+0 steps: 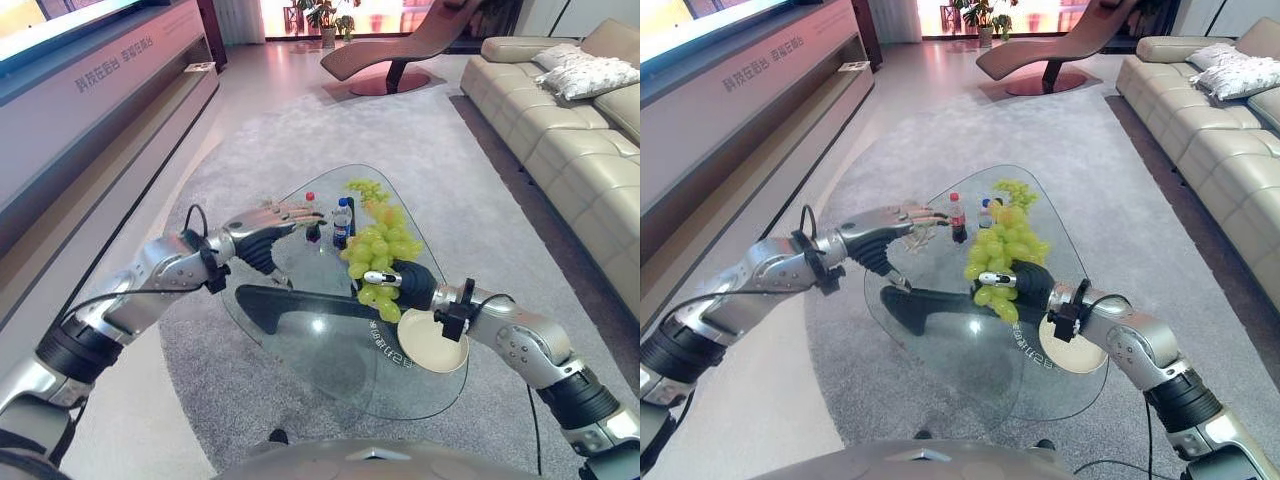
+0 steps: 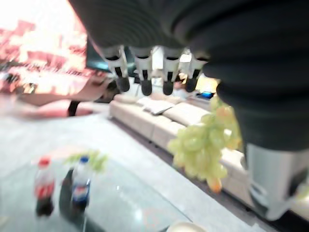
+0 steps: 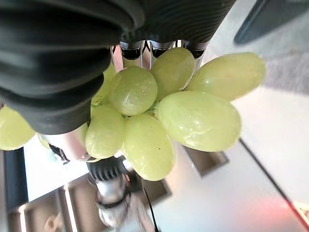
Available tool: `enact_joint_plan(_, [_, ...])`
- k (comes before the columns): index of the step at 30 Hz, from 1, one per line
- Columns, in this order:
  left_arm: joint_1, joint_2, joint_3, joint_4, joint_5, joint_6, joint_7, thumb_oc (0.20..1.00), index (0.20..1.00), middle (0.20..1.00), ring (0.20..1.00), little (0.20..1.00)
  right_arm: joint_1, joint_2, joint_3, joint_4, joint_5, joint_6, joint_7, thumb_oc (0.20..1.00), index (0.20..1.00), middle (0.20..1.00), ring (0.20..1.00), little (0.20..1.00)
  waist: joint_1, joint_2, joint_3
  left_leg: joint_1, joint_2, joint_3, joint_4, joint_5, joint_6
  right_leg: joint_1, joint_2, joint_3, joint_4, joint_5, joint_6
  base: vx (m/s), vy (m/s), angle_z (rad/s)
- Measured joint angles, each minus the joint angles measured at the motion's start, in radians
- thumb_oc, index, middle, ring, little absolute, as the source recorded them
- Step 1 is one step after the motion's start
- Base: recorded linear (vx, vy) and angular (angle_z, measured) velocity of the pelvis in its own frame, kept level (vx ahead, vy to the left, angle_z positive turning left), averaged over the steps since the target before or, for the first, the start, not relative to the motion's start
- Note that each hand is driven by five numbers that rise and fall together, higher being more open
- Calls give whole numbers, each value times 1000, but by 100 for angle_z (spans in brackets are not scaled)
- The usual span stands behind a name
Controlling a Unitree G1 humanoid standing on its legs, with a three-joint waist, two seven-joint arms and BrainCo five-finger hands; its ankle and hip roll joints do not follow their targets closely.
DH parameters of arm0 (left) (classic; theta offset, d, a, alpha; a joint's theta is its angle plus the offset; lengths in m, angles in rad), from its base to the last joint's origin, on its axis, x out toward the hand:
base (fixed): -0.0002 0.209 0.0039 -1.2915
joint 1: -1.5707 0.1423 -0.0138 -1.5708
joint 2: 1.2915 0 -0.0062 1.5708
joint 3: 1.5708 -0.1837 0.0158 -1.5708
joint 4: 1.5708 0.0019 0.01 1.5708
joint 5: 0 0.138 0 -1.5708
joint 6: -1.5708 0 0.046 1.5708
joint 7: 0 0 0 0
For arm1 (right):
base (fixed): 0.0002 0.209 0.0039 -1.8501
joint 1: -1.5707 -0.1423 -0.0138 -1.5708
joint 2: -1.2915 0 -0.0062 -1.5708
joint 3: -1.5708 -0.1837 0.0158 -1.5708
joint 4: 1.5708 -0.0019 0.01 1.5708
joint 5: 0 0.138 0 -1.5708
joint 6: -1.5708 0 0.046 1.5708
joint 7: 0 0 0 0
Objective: Pick up fruits into the plate
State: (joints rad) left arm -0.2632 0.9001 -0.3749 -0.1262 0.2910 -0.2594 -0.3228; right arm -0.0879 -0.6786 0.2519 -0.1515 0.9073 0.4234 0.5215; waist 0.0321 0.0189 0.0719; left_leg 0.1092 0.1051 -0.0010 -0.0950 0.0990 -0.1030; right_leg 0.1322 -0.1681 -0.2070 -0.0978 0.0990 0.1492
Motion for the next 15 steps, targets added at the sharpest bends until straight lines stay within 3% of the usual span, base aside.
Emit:
enact_joint_plan(9, [244,-74,132,146,-147,123,24,1000,1000,1000,1000,1000,113,9,-88,77,-120,-83,-26,200,200,200,200,200,17,-22,51,0,0,-1,0,-1,2,2,0,0,0,-1,1,48,-25,0])
enact_joint_plan(11, [316,-117,183,203,-187,138,47,1000,1000,1000,1000,1000,137,31,-117,104,-179,-122,-48,200,200,200,200,200,16,-26,61,1,0,0,0,1,7,1,0,1,0,-2,3,-3,-35,-1])
enact_joint_plan(15, [385,-190,188,356,-266,193,114,1000,1000,1000,1000,1000,150,32,-133,182,-290,-173,-120,200,200,200,200,200,17,-28,104,-5,1,1,0,2,9,-6,0,3,0,-2,3,-105,-60,-1])
